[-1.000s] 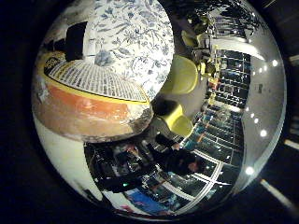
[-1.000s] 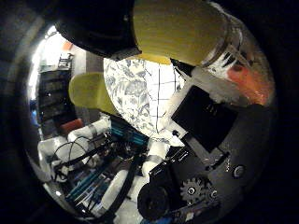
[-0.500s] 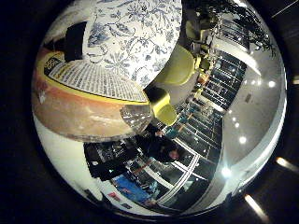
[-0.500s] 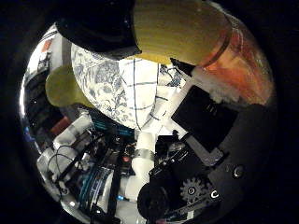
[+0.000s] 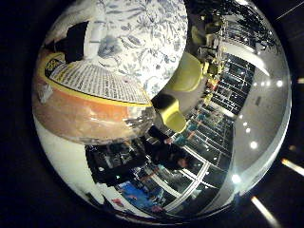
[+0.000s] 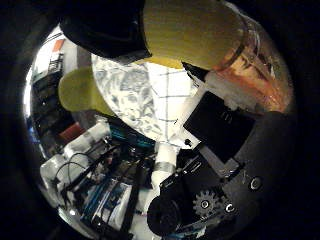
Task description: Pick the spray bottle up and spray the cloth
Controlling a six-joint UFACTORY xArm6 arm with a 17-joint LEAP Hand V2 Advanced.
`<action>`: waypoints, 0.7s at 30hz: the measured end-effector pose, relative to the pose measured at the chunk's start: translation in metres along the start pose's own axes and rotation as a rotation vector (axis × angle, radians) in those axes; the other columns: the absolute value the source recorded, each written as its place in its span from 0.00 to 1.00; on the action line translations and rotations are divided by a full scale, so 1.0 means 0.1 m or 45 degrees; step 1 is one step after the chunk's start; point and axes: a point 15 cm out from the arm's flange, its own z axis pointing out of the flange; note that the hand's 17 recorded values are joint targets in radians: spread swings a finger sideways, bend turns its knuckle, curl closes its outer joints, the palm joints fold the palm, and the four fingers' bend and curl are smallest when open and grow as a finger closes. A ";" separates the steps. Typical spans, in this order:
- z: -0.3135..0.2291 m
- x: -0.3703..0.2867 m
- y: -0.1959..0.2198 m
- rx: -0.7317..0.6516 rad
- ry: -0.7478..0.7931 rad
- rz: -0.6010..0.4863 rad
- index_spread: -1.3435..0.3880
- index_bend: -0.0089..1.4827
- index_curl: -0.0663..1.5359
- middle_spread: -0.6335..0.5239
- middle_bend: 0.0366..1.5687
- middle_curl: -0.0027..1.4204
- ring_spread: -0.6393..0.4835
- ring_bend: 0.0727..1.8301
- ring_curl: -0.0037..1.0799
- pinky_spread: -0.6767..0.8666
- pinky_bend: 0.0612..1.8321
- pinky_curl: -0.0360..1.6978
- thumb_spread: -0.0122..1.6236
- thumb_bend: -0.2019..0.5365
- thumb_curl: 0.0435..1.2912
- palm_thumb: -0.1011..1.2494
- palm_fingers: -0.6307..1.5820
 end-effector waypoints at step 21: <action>-1.52 -1.25 -0.69 0.658 -1.088 -0.147 0.67 0.82 0.48 0.47 0.89 0.44 0.38 0.73 0.71 0.30 0.56 0.75 0.60 0.25 0.48 0.89 0.81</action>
